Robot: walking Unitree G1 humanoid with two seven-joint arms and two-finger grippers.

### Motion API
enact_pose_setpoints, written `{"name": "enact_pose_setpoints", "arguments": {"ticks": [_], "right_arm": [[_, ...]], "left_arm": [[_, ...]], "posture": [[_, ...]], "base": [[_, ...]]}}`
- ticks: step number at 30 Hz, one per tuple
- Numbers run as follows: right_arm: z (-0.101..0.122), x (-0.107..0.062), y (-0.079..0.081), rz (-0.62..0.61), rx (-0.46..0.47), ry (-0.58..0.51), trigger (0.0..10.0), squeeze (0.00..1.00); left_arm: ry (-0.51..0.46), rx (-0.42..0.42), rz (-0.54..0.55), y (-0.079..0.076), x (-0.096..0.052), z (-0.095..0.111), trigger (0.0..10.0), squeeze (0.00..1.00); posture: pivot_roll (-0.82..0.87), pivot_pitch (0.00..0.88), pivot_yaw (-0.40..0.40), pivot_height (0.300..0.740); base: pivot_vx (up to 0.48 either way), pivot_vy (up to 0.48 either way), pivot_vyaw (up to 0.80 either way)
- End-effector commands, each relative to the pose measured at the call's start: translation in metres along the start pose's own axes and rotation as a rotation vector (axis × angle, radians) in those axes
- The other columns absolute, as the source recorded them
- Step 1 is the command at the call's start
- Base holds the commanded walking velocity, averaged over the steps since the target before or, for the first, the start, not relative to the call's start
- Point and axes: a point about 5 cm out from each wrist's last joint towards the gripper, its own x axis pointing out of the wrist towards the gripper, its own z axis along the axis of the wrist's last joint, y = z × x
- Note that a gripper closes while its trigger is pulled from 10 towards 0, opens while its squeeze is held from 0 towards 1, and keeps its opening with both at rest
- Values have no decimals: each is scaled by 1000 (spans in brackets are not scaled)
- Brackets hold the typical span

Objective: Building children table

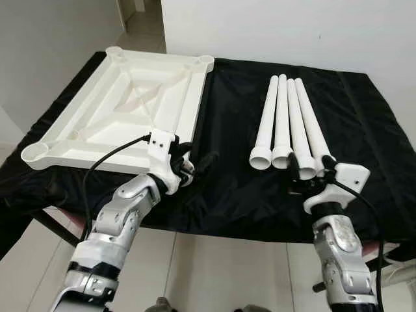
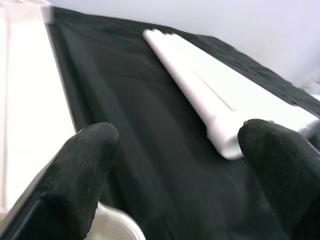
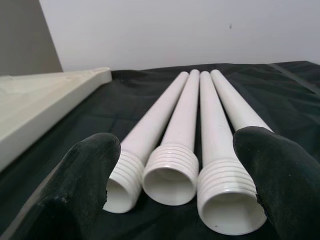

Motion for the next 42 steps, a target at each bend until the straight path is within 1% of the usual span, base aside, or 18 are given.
{"name": "enact_pose_setpoints", "arguments": {"ticks": [1, 3, 5, 7, 9, 11, 12, 13, 17, 18, 20, 26, 28, 30, 31, 32, 38, 42], "right_arm": [[-4, -1, 1, -12, -19, 7, 10000, 0], [-5, 0, 0, -42, -38, 13, 10000, 0], [-4, 1, 1, -55, -39, 9, 10000, 0], [-3, 2, 2, -66, -57, 2, 10000, 0], [0, 3, 5, -80, -88, -14, 10000, 0], [0, 3, 5, -80, -88, -14, 10000, 0], [1, 4, 7, -86, -92, -17, 10000, 0], [0, 5, 7, -90, -94, -18, 10000, 0], [3, 8, 3, -112, -90, -25, 10000, 0], [3, 8, 3, -112, -90, -25, 10000, 0], [3, 9, -3, -129, -97, -31, 10000, 0], [4, 13, -7, -151, -117, -44, 10000, 0], [6, 17, -4, -138, -135, -54, 10000, 0], [6, 17, -4, -138, -135, -54, 10000, 0], [7, 17, -5, -139, -139, -59, 10000, 0], [8, 16, -7, -152, -139, -62, 10000, 0], [7, 10, -11, -185, -144, -59, 10000, 0], [8, 10, -9, -170, -158, -62, 10000, 0]], "left_arm": [[9, 17, 47, -3, 9, -1, 10000, 0], [13, 22, 77, -11, 20, -1, 10000, 0], [20, 12, 87, -13, 24, -1, 10000, 0], [20, 0, 95, -14, 28, 0, 10000, 0], [-13, 29, 149, -11, 35, 6, 10000, 0], [-13, 29, 149, -11, 35, 6, 10000, 0], [-30, 41, 173, -10, 39, 8, 10000, 0], [-26, 31, 179, -10, 43, 6, 10000, 0], [-30, 1, 175, -17, 55, 6, 10000, 0], [-30, 1, 175, -17, 55, 6, 10000, 0], [-46, 42, 181, -23, 59, 9, 10000, 0], [-56, 75, 172, -22, 59, 14, 10000, 0], [-44, 100, 176, -15, 57, 12, 10000, 0], [-44, 100, 176, -15, 57, 12, 10000, 0], [-37, 93, 171, -14, 57, 12, 10000, 0], [-38, 88, 172, -14, 58, 13, 10000, 0], [-46, 118, 175, -11, 63, 15, 10000, 0], [-46, 117, 187, -6, 61, 13, 10000, 0]], "posture": [[24, 0, 56, 740], [19, 0, 56, 740], [13, 0, 53, 740], [8, 0, 53, 740], [-2, 0, 49, 740], [-2, 0, 49, 740], [-4, 0, 45, 740], [-6, 0, 42, 740], [8, 0, 25, 740], [8, 0, 25, 740], [15, 0, 27, 740], [9, 0, 28, 740], [-1, 0, 44, 740], [-1, 0, 44, 740], [-23, 0, 72, 740], [-31, 0, 76, 740], [-32, 0, 76, 740], [-45, 0, 75, 740]], "base": [[0, 0, 0], [0, 0, 0], [0, 0, 0], [0, 0, 0], [0, 0, 0], [0, 0, 0], [0, 0, 0], [0, 0, 0], [0, 0, 0], [0, 0, 0], [0, 0, 0], [0, 0, 0], [0, 0, 0], [0, 0, 0], [0, 0, 0], [0, 0, 0], [0, 0, 0], [0, 0, 0]]}}
